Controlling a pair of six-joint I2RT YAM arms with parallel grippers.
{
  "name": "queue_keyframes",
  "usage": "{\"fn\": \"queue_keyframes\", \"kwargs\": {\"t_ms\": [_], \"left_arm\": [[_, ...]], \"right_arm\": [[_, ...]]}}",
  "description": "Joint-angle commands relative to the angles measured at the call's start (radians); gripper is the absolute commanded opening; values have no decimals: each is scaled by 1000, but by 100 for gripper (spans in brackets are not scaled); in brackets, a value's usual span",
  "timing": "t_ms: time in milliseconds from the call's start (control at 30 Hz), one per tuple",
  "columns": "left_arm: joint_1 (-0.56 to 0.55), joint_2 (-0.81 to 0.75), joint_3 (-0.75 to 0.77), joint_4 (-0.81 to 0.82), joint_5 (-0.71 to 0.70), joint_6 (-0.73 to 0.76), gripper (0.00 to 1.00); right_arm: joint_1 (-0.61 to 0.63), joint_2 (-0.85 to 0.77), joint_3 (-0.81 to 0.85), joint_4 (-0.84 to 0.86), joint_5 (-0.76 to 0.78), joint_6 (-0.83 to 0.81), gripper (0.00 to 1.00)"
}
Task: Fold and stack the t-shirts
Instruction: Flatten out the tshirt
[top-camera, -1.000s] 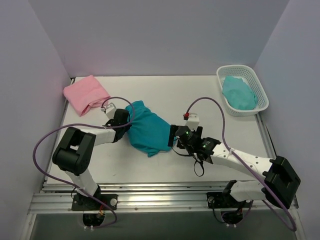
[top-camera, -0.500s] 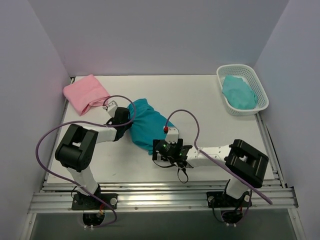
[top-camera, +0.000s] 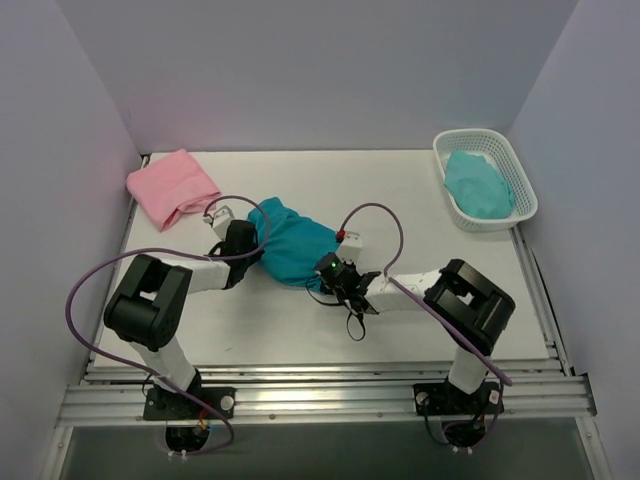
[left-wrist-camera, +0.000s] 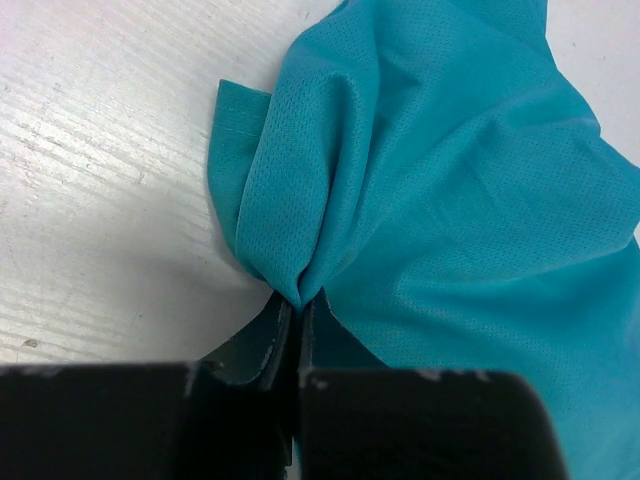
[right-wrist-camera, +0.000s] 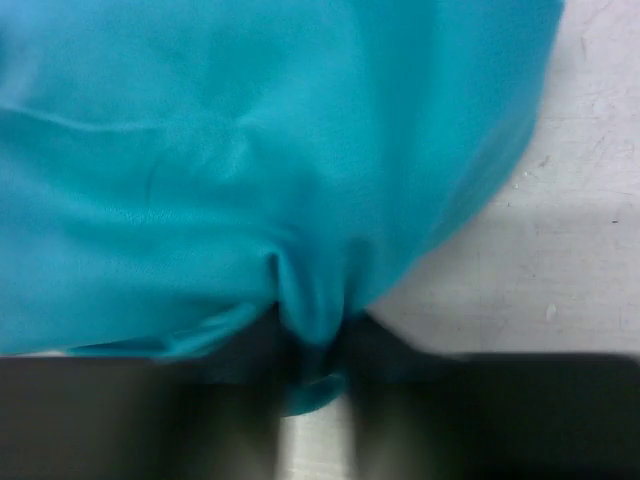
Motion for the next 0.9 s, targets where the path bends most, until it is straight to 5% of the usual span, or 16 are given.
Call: {"fn": "queue_keyframes", "kwargs": {"t_ms": [0, 167, 467, 567, 633, 667, 700, 733, 767, 867], "left_arm": [[-3, -30, -26, -2, 20, 29, 2], [-17, -128, -43, -66, -6, 73, 2], [-104, -559, 87, -453, -140, 211, 7], [-106, -618, 167, -514, -88, 255, 21], [-104, -618, 230, -550, -45, 277, 39], [-104, -610, 248, -557, -45, 297, 58], [-101, -587, 262, -567, -54, 303, 65], [-100, -570, 279, -565, -75, 308, 76], [-92, -552, 284, -559, -71, 317, 96], [-60, -437, 304, -548, -33, 317, 94]], "right_arm": [[-20, 62, 36, -43, -3, 11, 0], [3, 9, 74, -133, 60, 4, 0], [-56, -441, 192, -528, 310, -79, 0], [-81, -499, 266, -583, 356, -125, 0], [-113, -492, 300, -615, 391, -137, 0], [-131, -483, 321, -618, 390, -148, 5], [-154, -454, 330, -614, 376, -157, 18], [-218, -429, 338, -614, 323, -166, 44], [-254, -402, 350, -620, 290, -174, 99], [-329, -293, 386, -660, 253, -165, 100]]}}
